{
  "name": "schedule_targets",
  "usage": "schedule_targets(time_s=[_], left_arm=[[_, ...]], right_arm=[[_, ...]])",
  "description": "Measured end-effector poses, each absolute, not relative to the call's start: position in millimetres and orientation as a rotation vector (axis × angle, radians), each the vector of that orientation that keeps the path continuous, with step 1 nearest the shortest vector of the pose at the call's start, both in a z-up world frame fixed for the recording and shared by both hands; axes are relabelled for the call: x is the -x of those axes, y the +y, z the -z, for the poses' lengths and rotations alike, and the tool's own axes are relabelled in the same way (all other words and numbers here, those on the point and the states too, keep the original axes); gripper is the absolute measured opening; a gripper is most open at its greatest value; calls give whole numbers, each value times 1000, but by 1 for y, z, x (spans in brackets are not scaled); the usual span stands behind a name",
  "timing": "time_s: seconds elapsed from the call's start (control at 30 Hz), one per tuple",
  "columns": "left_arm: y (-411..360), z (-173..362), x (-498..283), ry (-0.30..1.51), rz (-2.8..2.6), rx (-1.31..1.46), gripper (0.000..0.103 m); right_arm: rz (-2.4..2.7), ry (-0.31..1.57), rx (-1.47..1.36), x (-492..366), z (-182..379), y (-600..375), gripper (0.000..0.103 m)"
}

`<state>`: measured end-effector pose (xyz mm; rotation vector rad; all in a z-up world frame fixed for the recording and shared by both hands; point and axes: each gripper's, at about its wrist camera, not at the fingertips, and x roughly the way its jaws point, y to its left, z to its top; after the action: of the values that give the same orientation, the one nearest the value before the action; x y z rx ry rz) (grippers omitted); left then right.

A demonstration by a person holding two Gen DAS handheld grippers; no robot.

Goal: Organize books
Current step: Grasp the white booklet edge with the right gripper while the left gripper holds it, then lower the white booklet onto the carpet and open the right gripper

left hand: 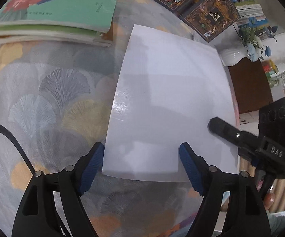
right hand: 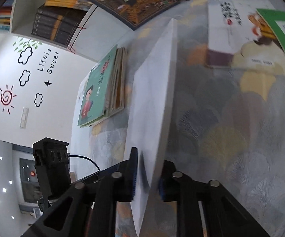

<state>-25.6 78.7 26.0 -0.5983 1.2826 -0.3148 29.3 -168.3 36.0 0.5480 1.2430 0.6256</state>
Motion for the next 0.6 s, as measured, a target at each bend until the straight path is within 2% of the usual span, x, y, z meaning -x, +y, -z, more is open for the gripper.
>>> schedule_targets(time_s=[0.33,0.5,0.6], left_arm=[[16,-26,55,1339,464,534,76],[33,-20,55,1333,436,687,76],[52,-17,58,1312,416,801,76]], right_arm=[[-642,1277,-415,9,-35,-201,16],[-619,1354,-527,-7,-15,-221,18],[-661,1378,-740,-13,-10,-232,18]])
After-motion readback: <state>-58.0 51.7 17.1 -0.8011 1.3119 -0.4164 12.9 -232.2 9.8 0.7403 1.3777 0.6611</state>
